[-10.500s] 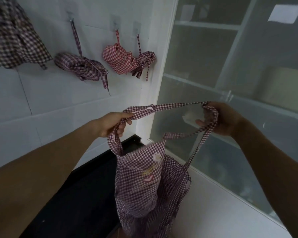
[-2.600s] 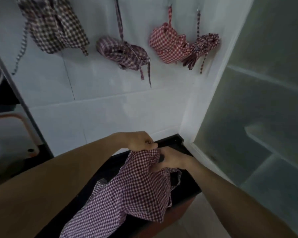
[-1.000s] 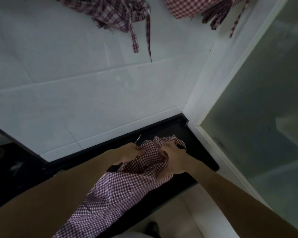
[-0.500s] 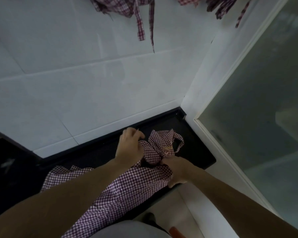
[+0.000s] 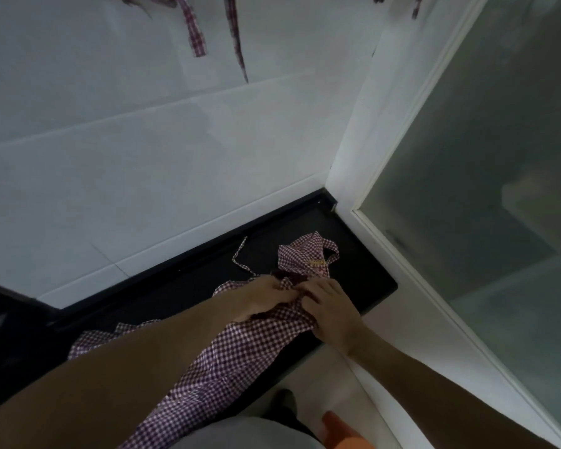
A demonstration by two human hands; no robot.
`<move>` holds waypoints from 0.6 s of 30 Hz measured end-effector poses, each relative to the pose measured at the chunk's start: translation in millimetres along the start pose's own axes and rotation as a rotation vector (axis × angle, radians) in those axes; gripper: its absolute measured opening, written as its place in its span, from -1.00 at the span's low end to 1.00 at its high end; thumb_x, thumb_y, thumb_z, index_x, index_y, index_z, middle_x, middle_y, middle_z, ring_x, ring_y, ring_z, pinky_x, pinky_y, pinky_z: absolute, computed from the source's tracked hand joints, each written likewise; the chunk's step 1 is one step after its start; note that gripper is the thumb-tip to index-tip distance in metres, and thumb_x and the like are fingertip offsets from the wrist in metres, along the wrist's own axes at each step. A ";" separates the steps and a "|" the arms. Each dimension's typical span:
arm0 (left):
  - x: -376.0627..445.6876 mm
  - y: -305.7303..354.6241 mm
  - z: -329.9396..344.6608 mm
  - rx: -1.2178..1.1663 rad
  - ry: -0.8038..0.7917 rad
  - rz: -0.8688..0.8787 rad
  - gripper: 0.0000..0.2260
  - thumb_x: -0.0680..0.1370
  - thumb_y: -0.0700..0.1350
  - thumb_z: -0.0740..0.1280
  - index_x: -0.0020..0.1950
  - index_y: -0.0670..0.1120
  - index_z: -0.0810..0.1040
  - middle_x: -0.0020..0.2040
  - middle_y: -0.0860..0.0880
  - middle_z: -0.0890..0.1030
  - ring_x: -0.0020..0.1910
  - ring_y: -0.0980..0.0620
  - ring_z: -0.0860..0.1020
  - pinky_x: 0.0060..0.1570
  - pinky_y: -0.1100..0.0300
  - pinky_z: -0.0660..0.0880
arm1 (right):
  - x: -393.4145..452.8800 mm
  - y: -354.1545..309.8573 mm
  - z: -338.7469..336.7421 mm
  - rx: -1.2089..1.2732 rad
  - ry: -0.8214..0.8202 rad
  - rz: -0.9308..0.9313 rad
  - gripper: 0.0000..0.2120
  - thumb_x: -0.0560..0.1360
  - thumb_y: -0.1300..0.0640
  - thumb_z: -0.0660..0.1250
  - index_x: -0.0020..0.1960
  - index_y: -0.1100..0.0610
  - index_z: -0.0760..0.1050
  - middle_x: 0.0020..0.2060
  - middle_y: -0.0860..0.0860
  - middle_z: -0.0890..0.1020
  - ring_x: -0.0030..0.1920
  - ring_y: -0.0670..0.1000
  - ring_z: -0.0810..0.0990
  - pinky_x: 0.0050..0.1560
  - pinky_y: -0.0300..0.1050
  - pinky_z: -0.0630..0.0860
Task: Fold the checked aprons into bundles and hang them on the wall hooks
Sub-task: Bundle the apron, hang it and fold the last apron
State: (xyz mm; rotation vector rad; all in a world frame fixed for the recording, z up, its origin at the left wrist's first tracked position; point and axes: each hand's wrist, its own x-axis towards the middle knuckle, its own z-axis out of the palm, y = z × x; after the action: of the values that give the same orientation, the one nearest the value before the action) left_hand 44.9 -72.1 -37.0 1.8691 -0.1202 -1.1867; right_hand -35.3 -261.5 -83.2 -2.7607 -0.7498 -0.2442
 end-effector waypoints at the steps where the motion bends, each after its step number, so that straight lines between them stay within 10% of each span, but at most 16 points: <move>1: 0.5 0.5 -2.0 -0.063 0.012 0.023 -0.71 0.57 0.04 0.38 0.21 -0.09 0.63 0.14 -0.06 0.67 0.10 0.00 0.63 0.17 0.13 0.55 | -1.7 2.8 3.4 0.016 -0.008 0.025 -0.65 0.41 -0.01 0.39 0.15 0.09 0.50 0.27 0.14 0.55 0.33 0.14 0.45 0.31 0.14 0.40; 4: -2.2 7.3 -10.8 -0.206 -0.017 0.040 -0.82 0.56 -0.20 0.38 0.15 -0.08 0.62 0.10 -0.05 0.67 0.04 0.03 0.65 -0.11 0.25 0.57 | 3.6 8.0 5.3 0.162 -0.003 0.121 -0.55 0.46 -0.03 0.40 0.30 0.08 0.45 0.34 0.14 0.52 0.38 0.16 0.45 0.42 0.11 0.33; 9: -16.0 24.6 -24.2 -0.305 -0.100 0.017 -0.71 0.55 -0.36 0.31 0.25 -0.17 0.54 0.18 -0.07 0.62 0.03 0.06 0.61 0.03 0.18 0.54 | 18.1 7.8 -7.2 0.417 -0.100 0.197 -0.87 0.47 0.10 0.39 -0.07 -0.03 0.44 -0.14 0.04 0.62 -0.14 -0.05 0.53 -0.04 -0.27 0.44; 13: -8.7 29.6 -39.6 -0.706 0.119 0.090 -0.64 0.62 -0.29 0.23 0.40 -0.38 0.38 0.17 -0.20 0.54 -0.21 0.30 0.55 -0.23 0.44 0.48 | 17.8 18.2 -4.9 0.392 -0.244 0.278 -0.77 0.42 0.21 0.39 -0.22 0.00 0.35 -0.30 -0.14 0.44 -0.30 -0.25 0.38 -0.26 -0.36 0.20; 18: 12.7 16.1 -64.4 -0.375 0.640 0.205 -0.45 0.46 -0.22 0.52 0.36 -0.03 0.36 0.10 -0.18 0.58 0.03 -0.06 0.60 -0.08 0.19 0.57 | 28.2 24.4 -3.2 0.357 -0.388 0.230 -0.92 0.46 0.19 0.36 -0.14 0.04 0.48 -0.14 -0.05 0.56 -0.14 -0.07 0.49 -0.09 -0.16 0.46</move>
State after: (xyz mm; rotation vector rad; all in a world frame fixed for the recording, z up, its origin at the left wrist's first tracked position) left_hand 106.8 -47.7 -24.8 1.7570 0.2447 -0.3983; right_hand 1.0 -269.4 -78.8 -2.5375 -0.4905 0.4400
